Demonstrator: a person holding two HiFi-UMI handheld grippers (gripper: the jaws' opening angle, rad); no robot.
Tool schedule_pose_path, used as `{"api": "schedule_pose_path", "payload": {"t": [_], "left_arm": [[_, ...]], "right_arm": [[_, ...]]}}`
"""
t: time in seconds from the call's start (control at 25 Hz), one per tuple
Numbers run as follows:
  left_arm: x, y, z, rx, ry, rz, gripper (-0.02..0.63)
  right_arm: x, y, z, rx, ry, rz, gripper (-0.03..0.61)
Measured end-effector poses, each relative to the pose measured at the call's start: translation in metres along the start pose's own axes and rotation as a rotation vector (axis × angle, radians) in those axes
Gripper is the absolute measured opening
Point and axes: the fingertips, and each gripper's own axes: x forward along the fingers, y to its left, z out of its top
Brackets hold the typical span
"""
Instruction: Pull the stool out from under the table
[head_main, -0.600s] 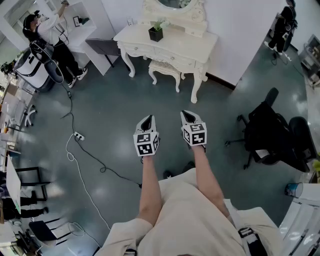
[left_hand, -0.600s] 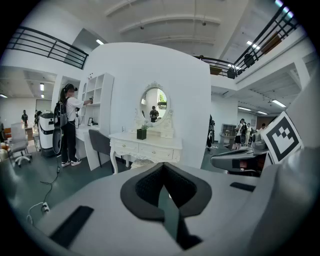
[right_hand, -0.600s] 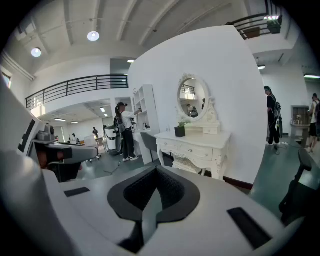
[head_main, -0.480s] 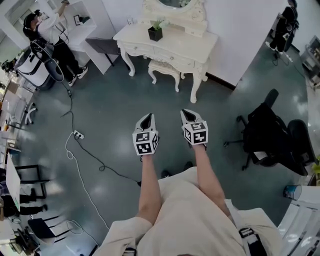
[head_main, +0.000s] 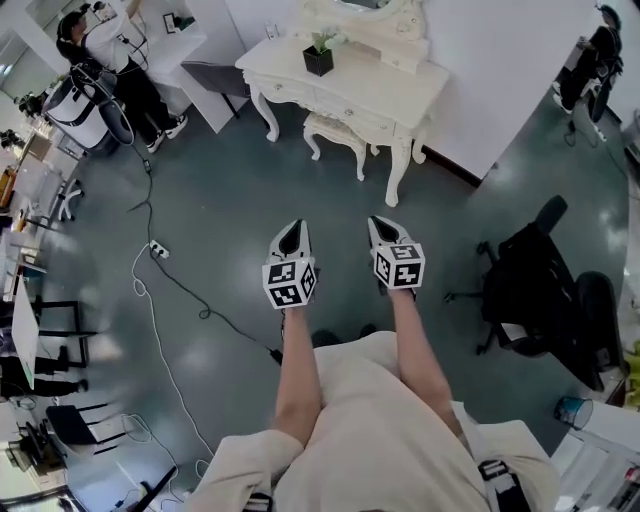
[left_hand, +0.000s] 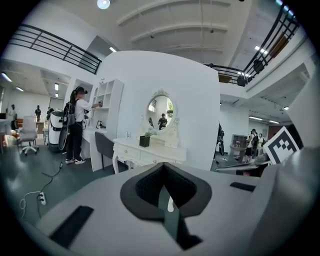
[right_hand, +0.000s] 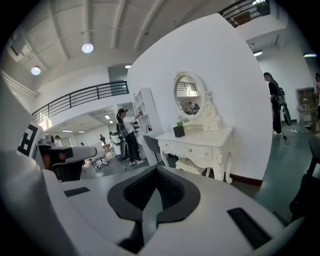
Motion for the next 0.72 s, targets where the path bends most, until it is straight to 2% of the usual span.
{"api": "schedule_pose_path", "payload": {"t": [0.4, 0.72], "left_arm": [[-0.003, 0.005, -0.007, -0.009, 0.028, 0.037, 0.015], [0.023, 0.034, 0.005, -0.024, 0.018, 0.018, 0.015]], "right_arm": [[0.004, -0.003, -0.006, 0.056, -0.013, 0.073, 0.044], [0.043, 0.001, 0.01, 0.053, -0.011, 0.067, 0.044]]}}
